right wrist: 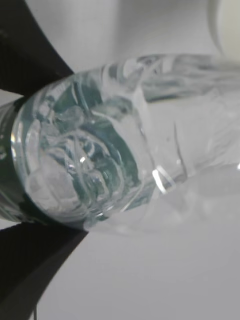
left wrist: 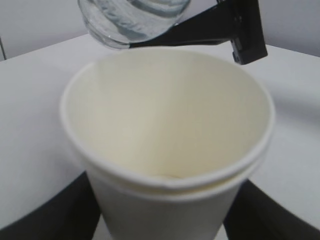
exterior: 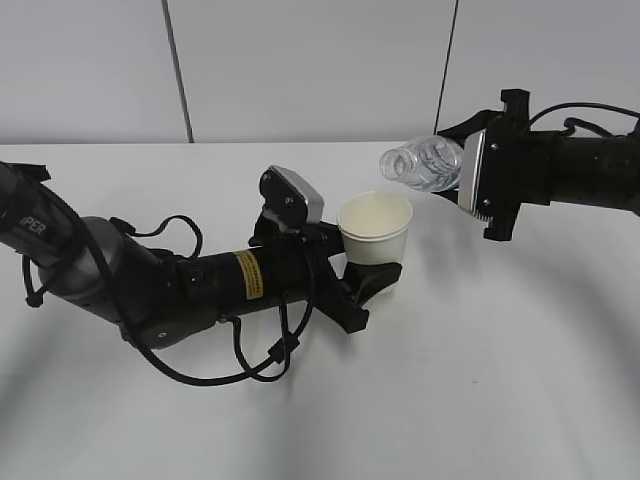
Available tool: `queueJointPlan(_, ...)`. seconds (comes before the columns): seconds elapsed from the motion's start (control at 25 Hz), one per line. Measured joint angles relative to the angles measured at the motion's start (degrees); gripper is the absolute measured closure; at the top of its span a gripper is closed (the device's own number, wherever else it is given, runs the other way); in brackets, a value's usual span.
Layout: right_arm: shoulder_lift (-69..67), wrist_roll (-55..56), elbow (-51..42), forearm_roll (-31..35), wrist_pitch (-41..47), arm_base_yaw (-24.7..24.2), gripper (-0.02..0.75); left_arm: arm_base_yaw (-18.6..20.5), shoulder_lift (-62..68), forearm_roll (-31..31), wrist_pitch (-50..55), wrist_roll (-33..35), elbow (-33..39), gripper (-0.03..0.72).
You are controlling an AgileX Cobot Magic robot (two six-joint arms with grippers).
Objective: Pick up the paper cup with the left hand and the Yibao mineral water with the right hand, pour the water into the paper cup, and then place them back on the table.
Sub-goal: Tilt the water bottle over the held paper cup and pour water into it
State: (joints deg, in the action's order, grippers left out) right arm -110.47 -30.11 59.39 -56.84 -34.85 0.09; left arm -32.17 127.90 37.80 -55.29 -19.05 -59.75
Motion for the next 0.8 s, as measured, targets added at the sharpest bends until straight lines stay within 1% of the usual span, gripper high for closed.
queueJointPlan(0.4, 0.00, -2.42, 0.00, 0.00, 0.94, 0.00, 0.234, 0.00, 0.00, 1.57, 0.00, -0.63, 0.00, 0.248)
queueJointPlan(0.8, 0.00, -5.75, 0.00, 0.37, 1.67, 0.00, 0.234, 0.00, 0.00, 1.79, 0.00, -0.83, 0.00, 0.248)
